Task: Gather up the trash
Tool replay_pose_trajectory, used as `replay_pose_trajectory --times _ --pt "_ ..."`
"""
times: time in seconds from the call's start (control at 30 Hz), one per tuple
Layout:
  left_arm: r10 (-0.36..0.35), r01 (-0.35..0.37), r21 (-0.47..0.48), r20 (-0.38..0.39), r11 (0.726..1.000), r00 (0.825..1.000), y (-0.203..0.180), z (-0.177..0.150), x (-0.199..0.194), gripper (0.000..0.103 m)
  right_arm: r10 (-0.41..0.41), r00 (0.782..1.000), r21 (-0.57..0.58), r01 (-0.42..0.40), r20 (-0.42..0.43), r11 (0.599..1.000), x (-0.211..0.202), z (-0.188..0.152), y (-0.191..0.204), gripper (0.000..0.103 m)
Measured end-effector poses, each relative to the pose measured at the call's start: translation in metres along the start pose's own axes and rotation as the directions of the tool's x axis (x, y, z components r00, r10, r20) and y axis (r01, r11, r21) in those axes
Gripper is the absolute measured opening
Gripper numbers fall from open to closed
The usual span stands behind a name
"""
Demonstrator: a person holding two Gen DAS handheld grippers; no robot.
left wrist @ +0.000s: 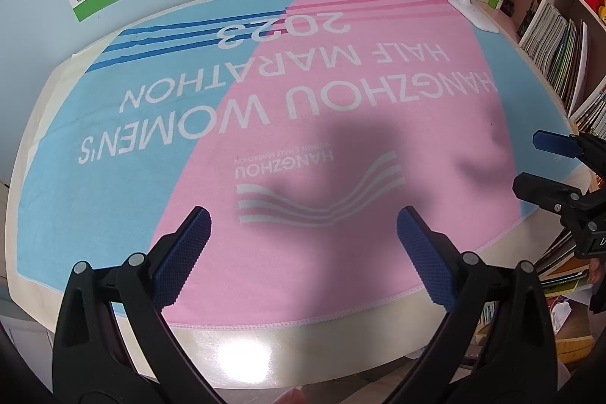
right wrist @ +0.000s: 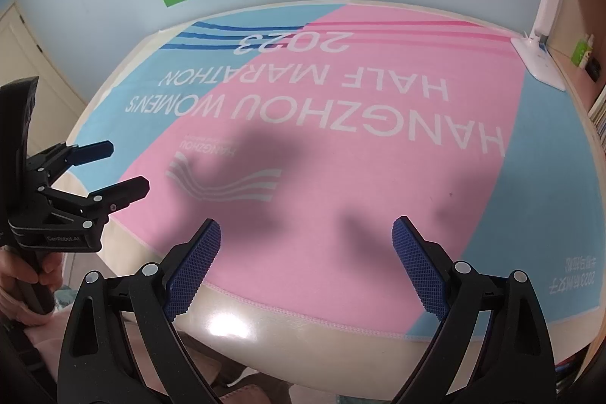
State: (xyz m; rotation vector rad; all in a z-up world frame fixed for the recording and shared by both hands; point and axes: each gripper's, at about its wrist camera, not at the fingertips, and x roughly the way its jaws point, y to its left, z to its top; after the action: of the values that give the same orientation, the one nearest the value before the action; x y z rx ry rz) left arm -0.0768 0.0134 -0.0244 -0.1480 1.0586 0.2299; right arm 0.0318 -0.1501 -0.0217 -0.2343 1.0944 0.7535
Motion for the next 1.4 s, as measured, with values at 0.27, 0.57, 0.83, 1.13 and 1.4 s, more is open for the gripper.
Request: replay_pose_trajectory --times 0.27,0.57,0.83,1.13,1.4 --pt "-0.001 0.001 -0.001 0.001 1.000 1.000 0.0031 -0.0013 0.0002 0.096 0.001 1.000 -0.002 -0.001 0.002 1.000 0.0001 -0.0010 0.0004 0.091" --pt "-0.004 0.004 0.001 0.005 1.000 1.000 0.0059 -0.0022 -0.0007 0.096 0.001 1.000 -0.001 -0.001 0.003 1.000 -0.0003 -0.0022 0.0015 0.091" --pt "0.017 -0.017 0.029 0.010 0.999 1.000 0.0024 -0.0025 -0.0015 0.096 -0.009 1.000 0.009 0.009 0.005 1.000 -0.0007 -0.0026 0.0040 0.091" --pt "0.012 -0.012 0.028 0.004 1.000 1.000 0.0024 -0.0013 0.0009 0.096 -0.013 1.000 0.018 0.013 0.008 1.000 -0.0002 -0.0022 0.0019 0.091" --pt "0.017 -0.018 0.031 0.009 0.999 1.000 0.0020 -0.0009 0.0029 0.096 -0.013 1.000 0.018 0.013 0.008 1.000 0.0003 -0.0016 0.0011 0.091"
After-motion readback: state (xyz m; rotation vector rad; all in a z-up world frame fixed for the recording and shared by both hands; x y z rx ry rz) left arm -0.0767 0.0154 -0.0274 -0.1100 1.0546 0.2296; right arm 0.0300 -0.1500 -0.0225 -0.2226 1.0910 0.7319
